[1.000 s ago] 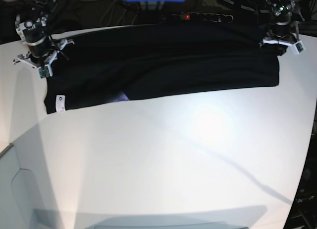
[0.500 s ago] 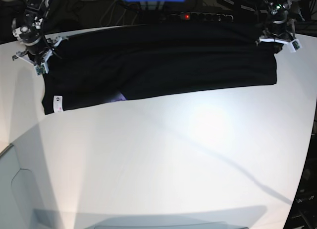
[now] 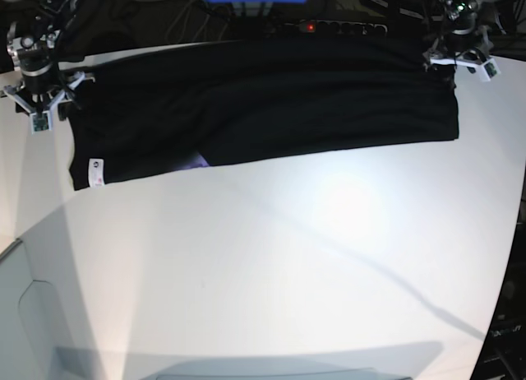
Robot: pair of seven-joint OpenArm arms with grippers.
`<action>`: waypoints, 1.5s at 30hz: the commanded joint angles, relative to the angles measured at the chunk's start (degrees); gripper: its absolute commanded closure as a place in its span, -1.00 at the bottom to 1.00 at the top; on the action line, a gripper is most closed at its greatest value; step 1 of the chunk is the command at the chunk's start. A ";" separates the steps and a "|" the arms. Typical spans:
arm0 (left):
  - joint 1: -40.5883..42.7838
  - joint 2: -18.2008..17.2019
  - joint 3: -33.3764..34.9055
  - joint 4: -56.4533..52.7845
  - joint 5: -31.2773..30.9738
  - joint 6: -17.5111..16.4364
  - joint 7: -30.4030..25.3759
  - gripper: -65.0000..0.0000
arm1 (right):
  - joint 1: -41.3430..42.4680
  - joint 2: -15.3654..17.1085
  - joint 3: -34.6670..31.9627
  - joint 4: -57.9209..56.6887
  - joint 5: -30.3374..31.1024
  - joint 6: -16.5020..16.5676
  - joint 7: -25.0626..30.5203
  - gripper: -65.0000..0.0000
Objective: Fold the T-shirt properly
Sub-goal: 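Shift both grippers slightly outward along the band edge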
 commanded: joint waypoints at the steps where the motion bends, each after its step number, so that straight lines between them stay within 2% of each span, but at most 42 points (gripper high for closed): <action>1: 0.52 -0.43 -0.38 1.23 -0.18 0.03 -1.07 -0.48 | 0.04 -0.75 0.26 1.94 0.52 0.58 0.95 0.16; 5: 0.52 -0.43 -0.38 1.32 -0.18 0.03 -1.25 -0.54 | 0.04 -4.88 -1.59 4.14 0.43 0.58 0.95 0.16; 11: 1.31 -0.43 -0.47 1.32 -0.18 0.03 -1.42 -0.54 | -1.36 -7.43 -6.86 3.70 0.25 0.58 0.95 0.17; 21: 0.78 -0.43 0.06 0.61 -0.18 0.03 -1.42 -0.53 | 0.13 -7.08 -8.09 -5.00 0.17 0.58 1.48 0.16; 23: 0.78 -0.43 0.06 0.61 -0.18 0.03 -1.42 -0.42 | 0.66 -6.29 -8.09 -7.29 0.17 0.58 1.48 0.17; 29: 0.52 -0.43 0.06 0.53 -0.18 0.03 -1.42 0.28 | 0.84 -5.59 -8.09 -9.58 0.17 0.58 1.48 0.17; 31: -0.27 -0.35 0.06 0.53 -0.18 0.03 -1.42 0.40 | 0.84 -5.41 -8.27 -9.58 0.17 0.58 1.48 0.17; 42: -1.59 -0.35 0.06 -3.52 -0.18 -0.06 -1.42 0.39 | 0.84 -5.32 -8.27 -9.49 0.17 0.58 1.48 0.17; 45: -1.68 -0.35 0.06 -3.17 -0.18 -0.06 -1.16 0.18 | 0.84 -5.32 -8.36 -9.40 0.17 0.58 1.48 0.17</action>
